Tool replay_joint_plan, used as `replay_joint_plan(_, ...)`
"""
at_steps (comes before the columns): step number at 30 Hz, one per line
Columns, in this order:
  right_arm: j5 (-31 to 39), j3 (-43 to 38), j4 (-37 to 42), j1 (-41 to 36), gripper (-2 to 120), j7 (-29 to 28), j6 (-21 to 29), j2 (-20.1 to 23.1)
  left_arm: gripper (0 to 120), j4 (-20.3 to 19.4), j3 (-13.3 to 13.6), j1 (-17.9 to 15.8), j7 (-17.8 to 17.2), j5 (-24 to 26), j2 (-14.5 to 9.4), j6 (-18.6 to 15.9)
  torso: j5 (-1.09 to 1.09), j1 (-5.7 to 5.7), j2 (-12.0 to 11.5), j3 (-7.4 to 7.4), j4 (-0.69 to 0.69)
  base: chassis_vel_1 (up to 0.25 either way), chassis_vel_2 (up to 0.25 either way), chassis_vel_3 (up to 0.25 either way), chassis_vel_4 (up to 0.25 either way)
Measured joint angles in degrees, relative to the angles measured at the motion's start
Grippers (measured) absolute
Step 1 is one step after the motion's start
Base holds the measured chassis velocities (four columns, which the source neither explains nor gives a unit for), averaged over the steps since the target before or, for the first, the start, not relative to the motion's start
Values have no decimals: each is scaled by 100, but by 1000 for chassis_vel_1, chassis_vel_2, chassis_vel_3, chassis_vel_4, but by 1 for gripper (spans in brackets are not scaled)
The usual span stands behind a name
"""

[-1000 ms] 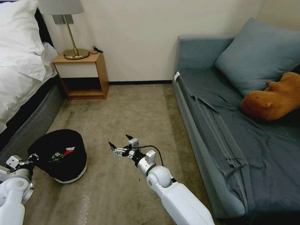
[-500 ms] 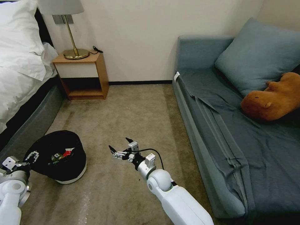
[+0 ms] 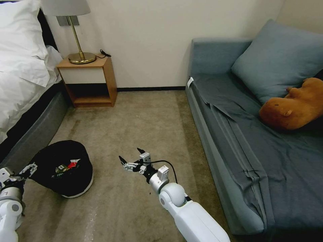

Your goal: Pick up the trash bin, then pick up the garbage on the floor and place it into the trash bin.

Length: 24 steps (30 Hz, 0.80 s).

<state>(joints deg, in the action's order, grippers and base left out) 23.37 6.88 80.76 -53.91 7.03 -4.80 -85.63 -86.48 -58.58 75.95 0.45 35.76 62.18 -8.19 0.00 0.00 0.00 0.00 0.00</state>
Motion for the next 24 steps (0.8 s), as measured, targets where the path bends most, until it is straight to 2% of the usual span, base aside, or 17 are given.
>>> replay_joint_plan(1,9,-28,-5,3,100,-120,14,-3,100,-58,9,36,177,-299,6,109,0,0,0,0,0,0,0,0,0)
replay_joint_plan(4,21,-68,-12,12,100,-257,42,-8,100,-119,58,64,352,-589,14,234,0,0,0,0,0,0,0,0,0)
replay_joint_plan(6,26,-179,-55,20,100,-450,86,-30,100,-267,225,77,621,-1091,75,406,0,0,0,0,0,0,0,0,0)
replay_joint_plan(10,30,-279,-103,21,100,-552,103,-67,100,-393,385,54,754,-1409,141,464,0,0,0,1,0,0,0,0,0)
replay_joint_plan(12,29,-405,-172,12,100,-614,105,-116,100,-509,633,-13,889,-1823,246,520,0,0,0,1,-1,0,0,0,0)
replay_joint_plan(13,29,-405,-172,12,100,-614,105,-116,100,-509,633,-13,889,-1823,246,520,0,0,0,1,-1,0,0,0,0)
replay_joint_plan(16,4,-540,-237,-6,100,-650,100,-156,100,-613,959,-132,941,-2106,374,513,1,0,0,1,-1,0,0,0,0)
replay_joint_plan(17,4,-540,-237,-6,100,-650,100,-156,100,-613,959,-132,941,-2106,374,513,1,0,0,1,-1,0,0,0,0)
replay_joint_plan(19,-67,-647,-294,-15,100,-662,82,-200,100,-619,1158,-234,945,-2229,463,483,1,0,0,1,-1,0,0,0,0)
replay_joint_plan(24,-145,-775,-373,-35,100,-661,60,-262,100,-574,1359,-329,944,-2287,572,449,0,0,0,1,-1,0,0,0,0)
